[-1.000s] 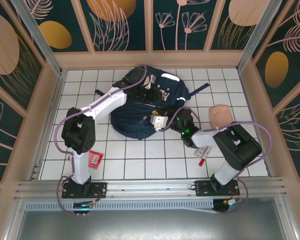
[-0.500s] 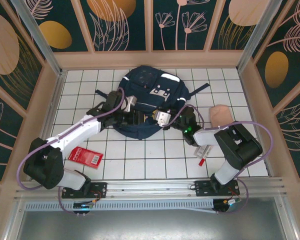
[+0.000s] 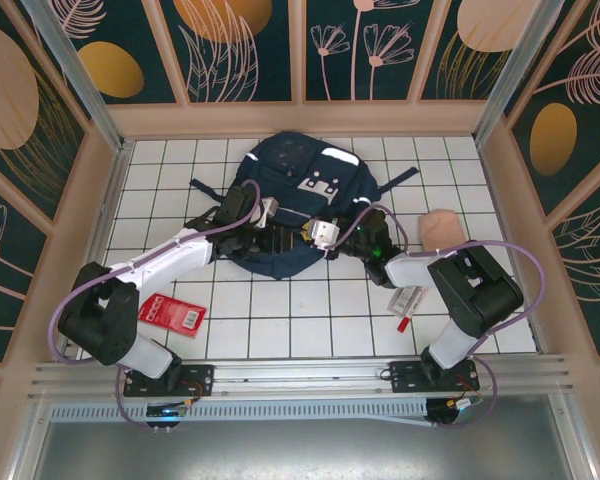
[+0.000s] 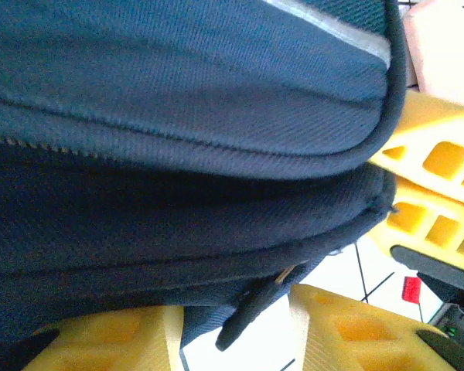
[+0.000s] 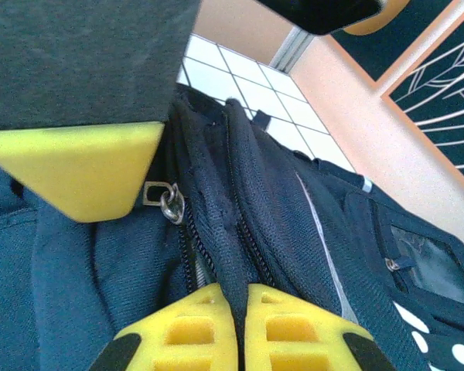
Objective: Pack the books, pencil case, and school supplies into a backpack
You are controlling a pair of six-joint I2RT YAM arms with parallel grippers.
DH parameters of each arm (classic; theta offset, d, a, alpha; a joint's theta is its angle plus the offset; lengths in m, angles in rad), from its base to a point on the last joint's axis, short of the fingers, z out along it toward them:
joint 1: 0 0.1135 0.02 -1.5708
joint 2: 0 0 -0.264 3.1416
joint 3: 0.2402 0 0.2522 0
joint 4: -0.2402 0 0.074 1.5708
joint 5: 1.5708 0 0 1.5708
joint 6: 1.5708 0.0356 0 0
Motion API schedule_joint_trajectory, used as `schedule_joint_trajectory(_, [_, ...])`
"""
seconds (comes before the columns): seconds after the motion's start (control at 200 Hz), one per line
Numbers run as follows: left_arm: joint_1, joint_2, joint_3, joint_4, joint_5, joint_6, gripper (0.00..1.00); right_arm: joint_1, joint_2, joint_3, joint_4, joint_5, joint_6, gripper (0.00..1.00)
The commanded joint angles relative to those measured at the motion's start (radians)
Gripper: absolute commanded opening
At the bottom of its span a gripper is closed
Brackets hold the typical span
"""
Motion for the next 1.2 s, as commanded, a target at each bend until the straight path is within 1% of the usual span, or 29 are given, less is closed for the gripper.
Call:
schedule_joint_trajectory(0.0, [0.000, -0.001, 0.045, 0.050, -0.062, 0.058, 0.37, 0.027, -0.012, 0.036, -0.014, -0.078, -0.016, 0.00])
schedule_joint_trajectory(0.05, [0.000, 0.005, 0.056, 0.052, -0.058, 0.067, 0.34, 0.029, -0.011, 0.042, -0.030, -0.082, -0.021, 0.00])
schedule_joint_trajectory(0.1, [0.000, 0.011, 0.057, 0.055, -0.042, 0.080, 0.29, 0.030, -0.009, 0.048, -0.040, -0.085, -0.026, 0.00])
schedule_joint_trajectory(0.235, [0.001, 0.027, 0.055, 0.041, -0.014, 0.106, 0.20, 0.028, -0.014, 0.047, -0.040, -0.075, -0.024, 0.00])
schedule_joint_trajectory(0.36, [0.000, 0.019, 0.039, 0.047, -0.011, 0.127, 0.00, 0.029, -0.024, 0.046, -0.058, -0.073, -0.040, 0.00])
schedule_joint_trajectory(0.425, [0.000, 0.006, 0.035, 0.041, -0.020, 0.145, 0.00, 0.027, -0.029, 0.046, -0.086, -0.064, -0.064, 0.00])
schedule_joint_trajectory(0.515, [0.002, -0.020, 0.031, 0.015, -0.071, 0.159, 0.00, 0.011, -0.045, 0.056, -0.173, -0.060, -0.145, 0.00])
schedule_joint_trajectory(0.626, [0.022, -0.049, 0.021, -0.033, -0.186, 0.183, 0.00, -0.015, -0.076, 0.098, -0.417, -0.065, -0.304, 0.00])
schedule_joint_trajectory(0.691, [0.057, -0.064, 0.008, -0.058, -0.236, 0.190, 0.00, -0.027, -0.089, 0.114, -0.494, -0.057, -0.353, 0.00])
schedule_joint_trajectory(0.741, [0.086, -0.077, -0.009, -0.046, -0.262, 0.216, 0.00, -0.028, -0.101, 0.116, -0.511, -0.047, -0.363, 0.00])
schedule_joint_trajectory(0.786, [0.108, -0.086, -0.058, -0.031, -0.292, 0.246, 0.00, -0.028, -0.114, 0.112, -0.504, -0.037, -0.355, 0.00])
schedule_joint_trajectory(0.811, [0.120, -0.088, -0.071, -0.025, -0.304, 0.263, 0.00, -0.060, -0.121, 0.110, -0.500, -0.034, -0.347, 0.00])
schedule_joint_trajectory(0.881, [0.149, -0.090, -0.088, -0.018, -0.330, 0.304, 0.00, -0.094, -0.142, 0.098, -0.493, -0.040, -0.322, 0.00])
schedule_joint_trajectory(0.936, [0.149, -0.085, -0.085, -0.012, -0.305, 0.333, 0.00, -0.116, -0.153, 0.086, -0.485, -0.038, -0.315, 0.00])
schedule_joint_trajectory(0.996, [0.149, -0.083, -0.089, 0.025, -0.197, 0.346, 0.00, -0.120, -0.165, 0.074, -0.459, -0.011, -0.303, 0.11])
schedule_joint_trajectory(1.056, [0.140, -0.085, -0.101, 0.078, -0.106, 0.339, 0.00, -0.119, -0.178, 0.072, -0.434, -0.032, -0.253, 0.24])
schedule_joint_trajectory(1.081, [0.134, -0.088, -0.103, 0.093, -0.081, 0.338, 0.00, -0.116, -0.184, 0.072, -0.427, -0.050, -0.222, 0.28])
schedule_joint_trajectory(1.121, [0.118, -0.094, -0.103, 0.110, -0.059, 0.338, 0.00, -0.112, -0.200, 0.078, -0.426, -0.091, -0.177, 0.32])
schedule_joint_trajectory(1.196, [0.074, -0.109, -0.112, 0.141, -0.023, 0.361, 0.00, -0.076, -0.228, 0.080, -0.410, -0.149, -0.090, 0.43])
